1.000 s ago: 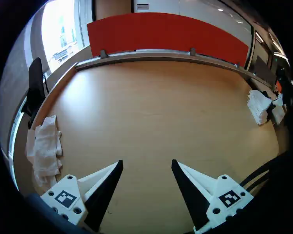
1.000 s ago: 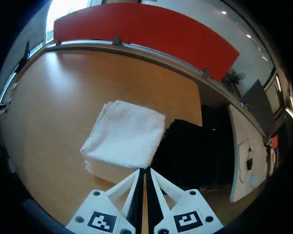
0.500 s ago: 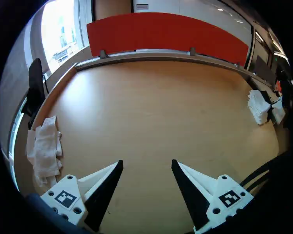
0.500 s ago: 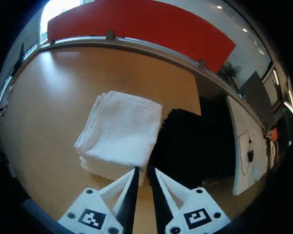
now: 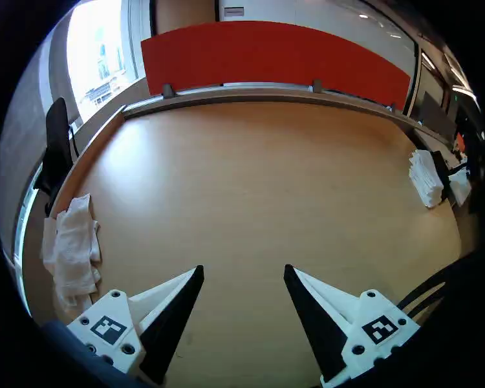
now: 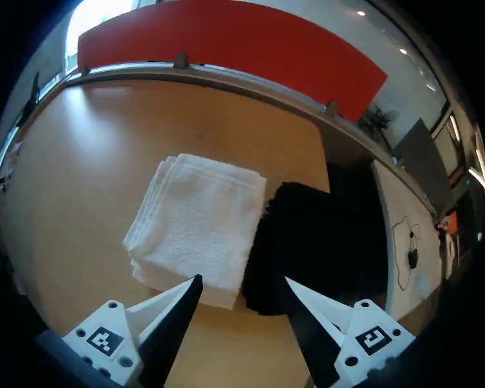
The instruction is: Fold towel
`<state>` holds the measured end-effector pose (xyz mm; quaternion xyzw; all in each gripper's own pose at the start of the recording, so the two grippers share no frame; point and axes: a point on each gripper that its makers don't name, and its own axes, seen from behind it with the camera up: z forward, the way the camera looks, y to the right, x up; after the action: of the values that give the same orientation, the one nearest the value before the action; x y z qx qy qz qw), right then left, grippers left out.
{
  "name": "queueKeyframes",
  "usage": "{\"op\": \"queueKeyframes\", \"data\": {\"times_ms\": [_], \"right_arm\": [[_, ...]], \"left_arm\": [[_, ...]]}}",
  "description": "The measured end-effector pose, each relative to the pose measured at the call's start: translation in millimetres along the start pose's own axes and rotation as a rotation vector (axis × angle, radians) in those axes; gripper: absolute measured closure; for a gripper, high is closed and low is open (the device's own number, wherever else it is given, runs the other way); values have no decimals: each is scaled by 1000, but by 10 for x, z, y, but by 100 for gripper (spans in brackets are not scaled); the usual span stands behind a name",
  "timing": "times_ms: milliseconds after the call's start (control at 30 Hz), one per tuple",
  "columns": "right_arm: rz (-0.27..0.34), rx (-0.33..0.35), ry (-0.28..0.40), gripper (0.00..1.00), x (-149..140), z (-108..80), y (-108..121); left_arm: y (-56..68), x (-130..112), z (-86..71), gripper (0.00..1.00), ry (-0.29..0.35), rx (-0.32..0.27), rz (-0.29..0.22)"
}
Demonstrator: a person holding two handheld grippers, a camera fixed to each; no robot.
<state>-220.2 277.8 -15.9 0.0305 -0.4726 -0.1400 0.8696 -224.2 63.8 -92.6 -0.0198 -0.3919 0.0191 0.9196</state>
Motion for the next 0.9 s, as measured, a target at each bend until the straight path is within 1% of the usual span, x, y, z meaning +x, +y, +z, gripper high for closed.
{"op": "queueKeyframes", "data": {"times_ms": [267, 467, 567, 767, 900], "right_arm": [[1, 1, 2, 12, 12, -5, -13], [21, 7, 11, 12, 25, -15, -43], [55, 14, 19, 12, 45, -10, -65], [163, 19, 41, 12, 80, -9, -80], [221, 23, 56, 12, 95, -19, -88]], "left_arm": [[-9, 4, -11, 8, 2, 0, -4], [-19, 20, -14, 8, 5, 1, -4], [-25, 31, -18, 8, 8, 2, -6], [-33, 54, -21, 8, 13, 2, -3], [-35, 72, -23, 8, 17, 3, -1]]}}
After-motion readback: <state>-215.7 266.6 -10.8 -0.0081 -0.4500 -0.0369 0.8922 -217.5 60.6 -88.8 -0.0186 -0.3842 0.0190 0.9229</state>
